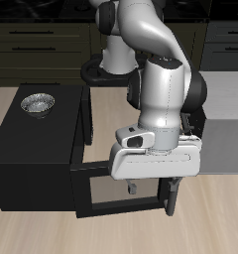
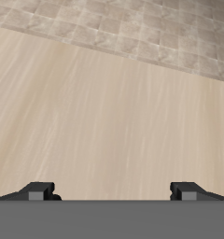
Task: Close the top and middle drawer of the white cabinet and close the microwave
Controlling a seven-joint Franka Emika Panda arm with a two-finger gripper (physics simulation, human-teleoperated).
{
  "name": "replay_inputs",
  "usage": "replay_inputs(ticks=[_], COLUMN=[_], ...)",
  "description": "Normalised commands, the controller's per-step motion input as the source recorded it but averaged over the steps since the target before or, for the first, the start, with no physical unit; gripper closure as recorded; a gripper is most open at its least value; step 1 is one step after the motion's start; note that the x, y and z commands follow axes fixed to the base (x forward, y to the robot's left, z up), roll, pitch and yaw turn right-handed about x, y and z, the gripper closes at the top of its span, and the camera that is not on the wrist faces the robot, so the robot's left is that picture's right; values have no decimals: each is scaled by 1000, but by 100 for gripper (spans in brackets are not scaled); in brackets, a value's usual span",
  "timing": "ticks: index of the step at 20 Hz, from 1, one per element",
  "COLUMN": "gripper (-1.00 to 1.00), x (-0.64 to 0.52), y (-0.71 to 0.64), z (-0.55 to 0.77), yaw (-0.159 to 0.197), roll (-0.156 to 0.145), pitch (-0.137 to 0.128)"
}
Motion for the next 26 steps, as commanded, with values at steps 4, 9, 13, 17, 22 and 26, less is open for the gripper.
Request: replay_inputs(ticks=[4,9,13,17,22,26], gripper=[-100,-100,-100,-100,-100,-100], x=[-208,-21,-250,-143,-90,-162], y=[94,2,13,83,32,92], z=[-125,-35,117,5,-9,-127], yaw=[59,43,13,43,11,78], roll=[56,-3,37,46,39,47], pitch=[77,60,26,41,40,68])
